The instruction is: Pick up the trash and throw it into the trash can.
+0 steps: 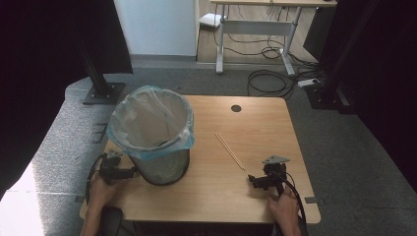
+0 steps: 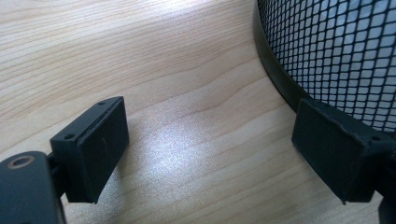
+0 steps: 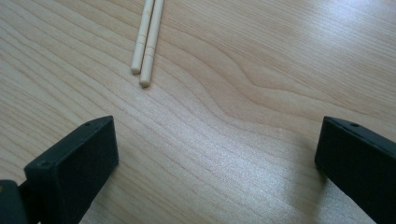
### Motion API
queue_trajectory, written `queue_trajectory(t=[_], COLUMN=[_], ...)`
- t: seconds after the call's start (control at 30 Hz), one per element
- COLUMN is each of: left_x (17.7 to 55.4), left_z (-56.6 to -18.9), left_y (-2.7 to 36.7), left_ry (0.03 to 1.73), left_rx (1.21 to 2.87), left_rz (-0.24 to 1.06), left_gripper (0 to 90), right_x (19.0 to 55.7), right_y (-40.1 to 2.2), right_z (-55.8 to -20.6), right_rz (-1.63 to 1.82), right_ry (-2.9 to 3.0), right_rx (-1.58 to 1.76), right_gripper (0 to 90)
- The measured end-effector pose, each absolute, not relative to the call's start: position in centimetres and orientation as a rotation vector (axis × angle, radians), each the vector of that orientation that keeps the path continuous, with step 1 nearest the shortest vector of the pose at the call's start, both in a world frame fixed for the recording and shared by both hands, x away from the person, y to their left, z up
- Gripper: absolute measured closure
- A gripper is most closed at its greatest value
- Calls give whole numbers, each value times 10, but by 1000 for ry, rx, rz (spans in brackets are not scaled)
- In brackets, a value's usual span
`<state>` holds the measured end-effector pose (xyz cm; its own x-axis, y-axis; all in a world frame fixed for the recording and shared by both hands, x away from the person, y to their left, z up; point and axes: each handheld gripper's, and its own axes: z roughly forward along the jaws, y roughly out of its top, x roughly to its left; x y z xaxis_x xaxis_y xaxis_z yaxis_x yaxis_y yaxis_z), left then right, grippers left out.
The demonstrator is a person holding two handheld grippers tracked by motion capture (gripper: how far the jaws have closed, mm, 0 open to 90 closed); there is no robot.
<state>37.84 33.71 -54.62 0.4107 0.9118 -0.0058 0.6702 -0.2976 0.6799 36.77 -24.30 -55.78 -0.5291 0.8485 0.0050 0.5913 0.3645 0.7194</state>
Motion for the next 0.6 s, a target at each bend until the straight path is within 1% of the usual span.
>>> queue_trajectory(t=[0.6], left_x=[379], left_z=[-546], left_y=[337], left_ry=[1335], left_rx=[2067], left_rz=[516], left_gripper=[107], right_x=[368], right_y=[-244], right_z=[-558], right_rz=[970], right_ry=[2278], right_rx=[1243], right_gripper=[0])
